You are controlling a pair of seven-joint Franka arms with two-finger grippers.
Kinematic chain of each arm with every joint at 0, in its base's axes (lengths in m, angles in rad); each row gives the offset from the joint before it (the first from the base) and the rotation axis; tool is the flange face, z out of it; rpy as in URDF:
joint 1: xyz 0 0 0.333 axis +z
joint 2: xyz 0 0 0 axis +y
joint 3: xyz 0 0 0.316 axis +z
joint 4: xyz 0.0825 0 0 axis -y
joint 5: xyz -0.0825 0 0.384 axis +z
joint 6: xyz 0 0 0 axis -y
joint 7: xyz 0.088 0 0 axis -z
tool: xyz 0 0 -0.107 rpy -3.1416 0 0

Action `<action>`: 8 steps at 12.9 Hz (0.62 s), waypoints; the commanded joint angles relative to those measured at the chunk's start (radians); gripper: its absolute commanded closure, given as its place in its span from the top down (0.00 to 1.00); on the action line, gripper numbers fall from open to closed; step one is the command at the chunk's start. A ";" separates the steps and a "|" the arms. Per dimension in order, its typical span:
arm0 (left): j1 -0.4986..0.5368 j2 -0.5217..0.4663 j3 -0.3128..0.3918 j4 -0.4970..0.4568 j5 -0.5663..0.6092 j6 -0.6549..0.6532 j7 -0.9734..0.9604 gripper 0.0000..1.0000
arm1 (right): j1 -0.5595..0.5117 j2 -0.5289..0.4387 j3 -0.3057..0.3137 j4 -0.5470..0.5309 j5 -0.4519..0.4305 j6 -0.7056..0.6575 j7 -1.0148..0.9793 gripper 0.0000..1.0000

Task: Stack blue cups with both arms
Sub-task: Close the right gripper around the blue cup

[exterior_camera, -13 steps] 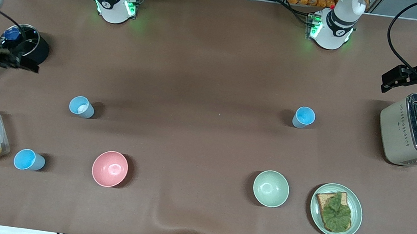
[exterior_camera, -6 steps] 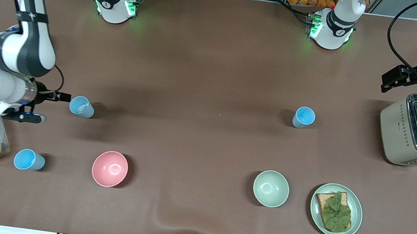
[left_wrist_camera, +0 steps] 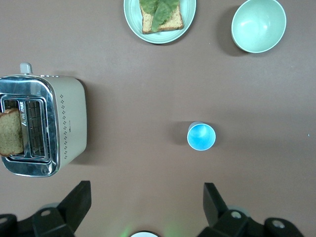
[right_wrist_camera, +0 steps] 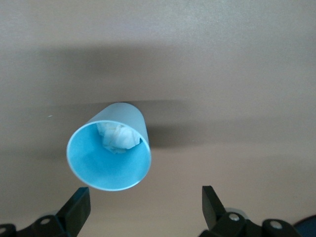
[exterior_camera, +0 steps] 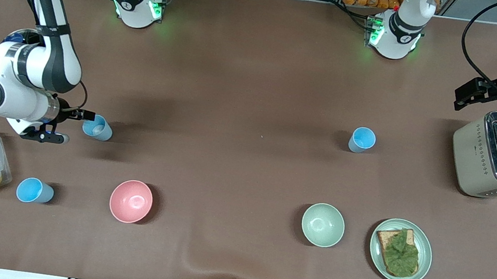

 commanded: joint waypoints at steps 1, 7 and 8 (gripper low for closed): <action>0.009 -0.009 -0.003 -0.002 -0.013 0.005 0.016 1.00 | -0.034 0.021 0.013 -0.010 0.017 0.027 -0.012 1.00; 0.009 -0.009 0.000 -0.003 -0.013 0.038 0.016 1.00 | -0.050 0.061 0.013 -0.001 0.103 0.036 -0.020 1.00; 0.009 -0.009 -0.001 -0.003 -0.014 0.051 0.016 1.00 | -0.056 0.064 0.013 0.001 0.106 0.038 -0.020 1.00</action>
